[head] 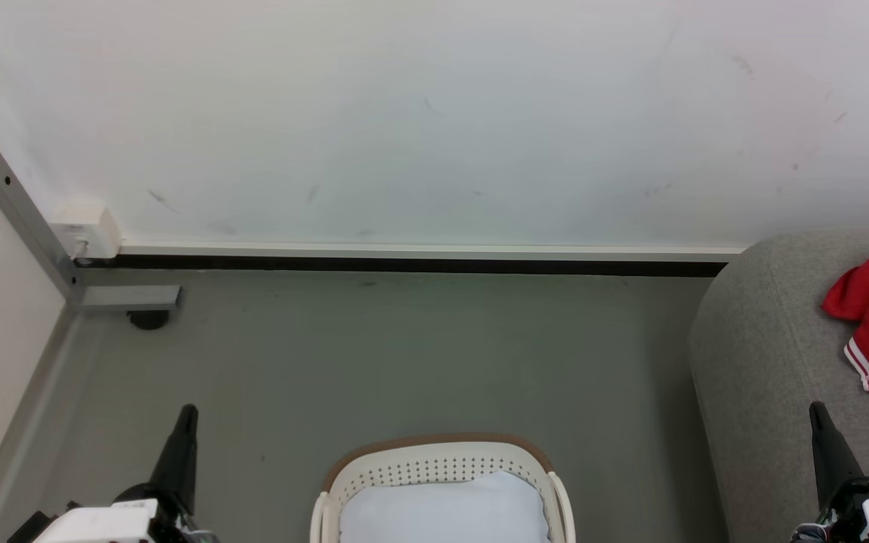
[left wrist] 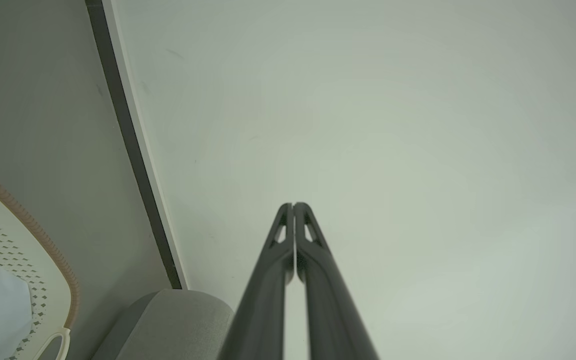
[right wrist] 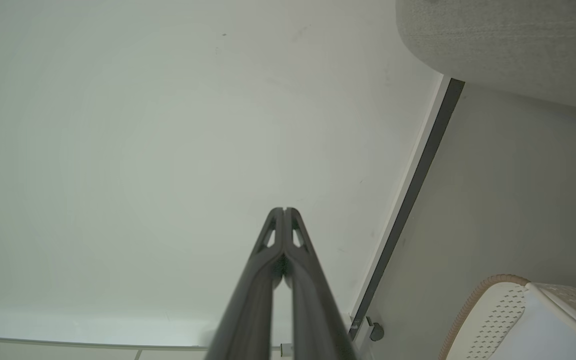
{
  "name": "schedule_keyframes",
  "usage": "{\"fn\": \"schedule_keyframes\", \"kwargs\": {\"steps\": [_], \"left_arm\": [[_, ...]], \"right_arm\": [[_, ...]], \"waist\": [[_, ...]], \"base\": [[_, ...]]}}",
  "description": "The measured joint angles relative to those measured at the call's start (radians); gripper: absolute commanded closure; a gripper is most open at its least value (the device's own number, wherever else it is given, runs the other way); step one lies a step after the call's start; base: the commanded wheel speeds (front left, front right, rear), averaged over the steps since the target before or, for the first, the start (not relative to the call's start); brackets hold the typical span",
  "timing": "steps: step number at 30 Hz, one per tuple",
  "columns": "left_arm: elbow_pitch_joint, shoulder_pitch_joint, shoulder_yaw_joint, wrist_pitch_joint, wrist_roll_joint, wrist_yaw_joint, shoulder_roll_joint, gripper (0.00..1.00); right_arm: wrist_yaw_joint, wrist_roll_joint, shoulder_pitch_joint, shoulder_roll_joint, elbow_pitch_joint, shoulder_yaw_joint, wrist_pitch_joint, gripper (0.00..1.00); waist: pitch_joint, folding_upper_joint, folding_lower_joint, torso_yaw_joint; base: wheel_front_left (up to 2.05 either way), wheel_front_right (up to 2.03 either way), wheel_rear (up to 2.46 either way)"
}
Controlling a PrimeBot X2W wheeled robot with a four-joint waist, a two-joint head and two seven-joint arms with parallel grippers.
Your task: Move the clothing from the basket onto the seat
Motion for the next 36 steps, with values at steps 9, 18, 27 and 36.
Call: {"fn": "schedule_keyframes", "kwargs": {"steps": [9, 18, 27, 36], "left_arm": [[0.0, 0.0, 0.0, 0.0, 0.0, 0.0, 0.0, 1.0], [0.0, 0.0, 0.0, 0.0, 0.0, 0.0, 0.0, 1.0], [0.0, 0.0, 0.0, 0.0, 0.0, 0.0, 0.0, 1.0], [0.0, 0.0, 0.0, 0.0, 0.0, 0.0, 0.0, 1.0]], "right_arm": [[0.0, 0.0, 0.0, 0.0, 0.0, 0.0, 0.0, 1.0], [0.0, 0.0, 0.0, 0.001, 0.0, -0.001, 0.0, 1.0], [0.0, -0.002, 0.0, 0.001, 0.0, -0.001, 0.0, 1.0], [0.0, -0.002, 0.0, 0.001, 0.0, -0.001, 0.0, 1.0]], "waist": [[0.0, 0.0, 0.0, 0.0], [0.0, 0.0, 0.0, 0.0], [0.0, 0.0, 0.0, 0.0], [0.0, 0.0, 0.0, 0.0]], "base": [[0.0, 0.0, 0.0], [0.0, 0.0, 0.0], [0.0, 0.0, 0.0], [0.0, 0.0, 0.0]]}}
